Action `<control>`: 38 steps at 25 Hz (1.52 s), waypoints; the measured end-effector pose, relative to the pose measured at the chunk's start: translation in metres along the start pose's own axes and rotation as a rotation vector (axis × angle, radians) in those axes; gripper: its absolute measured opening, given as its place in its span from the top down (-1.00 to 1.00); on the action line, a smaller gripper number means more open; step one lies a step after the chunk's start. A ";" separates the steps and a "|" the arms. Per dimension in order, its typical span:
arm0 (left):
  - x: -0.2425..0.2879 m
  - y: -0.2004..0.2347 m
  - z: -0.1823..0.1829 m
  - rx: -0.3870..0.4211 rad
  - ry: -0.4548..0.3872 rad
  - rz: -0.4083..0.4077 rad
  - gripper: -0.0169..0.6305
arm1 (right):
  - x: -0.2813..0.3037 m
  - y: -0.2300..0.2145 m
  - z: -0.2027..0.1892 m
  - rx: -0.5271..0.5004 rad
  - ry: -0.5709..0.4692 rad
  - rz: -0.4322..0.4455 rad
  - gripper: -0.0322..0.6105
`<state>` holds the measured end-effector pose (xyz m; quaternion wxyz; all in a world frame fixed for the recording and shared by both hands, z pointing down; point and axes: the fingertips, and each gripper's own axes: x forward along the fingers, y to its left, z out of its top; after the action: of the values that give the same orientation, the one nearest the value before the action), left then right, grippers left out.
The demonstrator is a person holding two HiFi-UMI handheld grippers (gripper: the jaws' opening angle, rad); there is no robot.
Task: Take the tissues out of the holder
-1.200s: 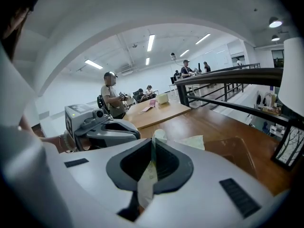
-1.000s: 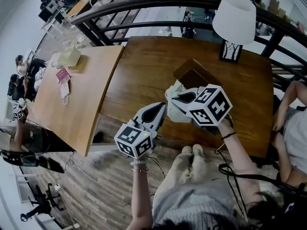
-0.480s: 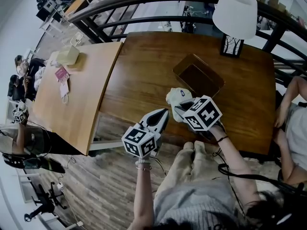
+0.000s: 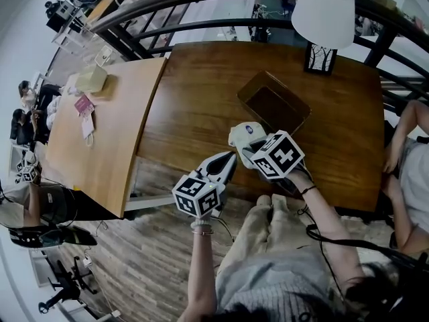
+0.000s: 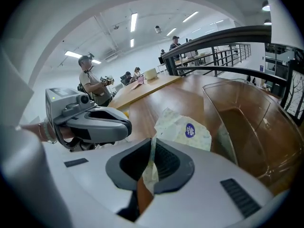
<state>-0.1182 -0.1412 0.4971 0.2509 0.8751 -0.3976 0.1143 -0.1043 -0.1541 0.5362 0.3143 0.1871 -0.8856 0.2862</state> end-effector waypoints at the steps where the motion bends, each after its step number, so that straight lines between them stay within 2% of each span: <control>1: 0.001 0.000 -0.001 -0.002 0.002 -0.001 0.92 | 0.001 0.000 0.000 -0.005 0.007 0.000 0.86; 7: 0.006 -0.002 -0.006 -0.011 0.015 -0.001 0.92 | -0.001 -0.005 -0.002 -0.031 0.018 -0.039 0.85; 9: 0.006 -0.003 -0.007 -0.013 0.015 0.000 0.92 | -0.004 -0.004 0.000 -0.022 0.006 -0.031 0.69; 13: 0.003 -0.007 -0.001 -0.004 0.003 -0.001 0.92 | -0.012 -0.003 0.005 -0.015 -0.029 -0.031 0.68; 23: -0.014 -0.028 0.042 0.075 -0.076 -0.021 0.92 | -0.065 0.013 0.037 0.023 -0.204 0.001 0.69; 27: -0.022 -0.045 0.060 0.111 -0.107 -0.048 0.92 | -0.086 0.028 0.046 -0.023 -0.255 0.015 0.72; 31: -0.027 -0.066 0.070 0.156 -0.110 -0.077 0.92 | -0.112 0.041 0.054 -0.058 -0.329 0.007 0.84; 38: -0.035 -0.097 0.087 0.227 -0.141 -0.112 0.92 | -0.159 0.061 0.065 -0.118 -0.471 0.009 0.86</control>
<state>-0.0683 -0.1111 0.3758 0.1277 0.9245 -0.3494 0.0827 -0.0483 -0.1237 0.3658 0.1082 0.2260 -0.9505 0.1838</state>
